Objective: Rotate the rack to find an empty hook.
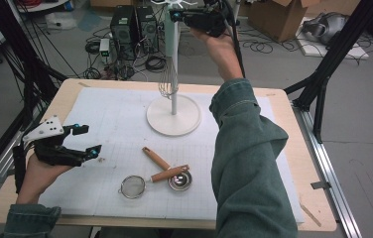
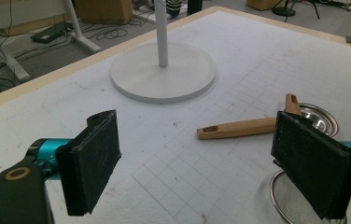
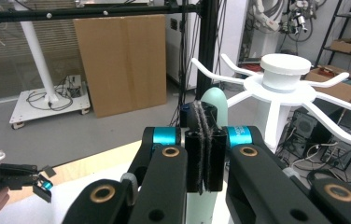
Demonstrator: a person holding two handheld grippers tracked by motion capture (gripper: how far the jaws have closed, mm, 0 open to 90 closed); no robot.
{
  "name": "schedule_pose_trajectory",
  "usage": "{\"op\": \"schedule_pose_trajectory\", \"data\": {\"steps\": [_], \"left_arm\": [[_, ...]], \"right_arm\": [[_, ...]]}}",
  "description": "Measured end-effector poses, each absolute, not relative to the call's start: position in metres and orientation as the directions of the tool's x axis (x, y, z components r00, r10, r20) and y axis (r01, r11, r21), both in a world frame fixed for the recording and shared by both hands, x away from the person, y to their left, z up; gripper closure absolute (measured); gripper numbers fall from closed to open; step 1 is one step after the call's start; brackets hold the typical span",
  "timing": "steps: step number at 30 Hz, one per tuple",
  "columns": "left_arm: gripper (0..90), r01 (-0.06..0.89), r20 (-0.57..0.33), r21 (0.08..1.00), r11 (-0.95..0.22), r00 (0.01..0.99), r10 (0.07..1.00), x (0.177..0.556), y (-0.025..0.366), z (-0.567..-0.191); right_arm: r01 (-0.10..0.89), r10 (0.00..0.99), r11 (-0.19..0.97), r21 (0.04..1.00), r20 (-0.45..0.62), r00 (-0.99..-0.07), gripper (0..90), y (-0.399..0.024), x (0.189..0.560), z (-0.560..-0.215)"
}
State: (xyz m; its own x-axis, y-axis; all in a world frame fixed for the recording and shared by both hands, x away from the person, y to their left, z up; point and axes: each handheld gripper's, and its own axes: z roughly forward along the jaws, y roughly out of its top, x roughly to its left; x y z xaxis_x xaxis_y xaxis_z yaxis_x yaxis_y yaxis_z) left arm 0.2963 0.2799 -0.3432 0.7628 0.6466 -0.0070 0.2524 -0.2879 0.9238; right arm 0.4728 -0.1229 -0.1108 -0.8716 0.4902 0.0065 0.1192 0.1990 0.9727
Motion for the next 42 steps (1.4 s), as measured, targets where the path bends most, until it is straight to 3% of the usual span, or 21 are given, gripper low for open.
{"op": "schedule_pose_trajectory", "data": {"steps": [24, 42], "left_arm": [[15.8, 0.253, -0.011, 0.925, -0.282, 0.762, 0.647, 0.296, 0.282, -0.342], [15.6, 0.256, -0.016, 0.925, -0.28, 0.763, 0.646, 0.297, 0.283, -0.343]], "right_arm": [[0.103, 0.496, 0.18, 0.978, 0.0, -0.869, 89.9, -0.164, 0.463, -0.107], [0.128, 0.527, 0.184, 0.975, 0.012, -0.85, 89.8, -0.162, 0.477, -0.11]]}}
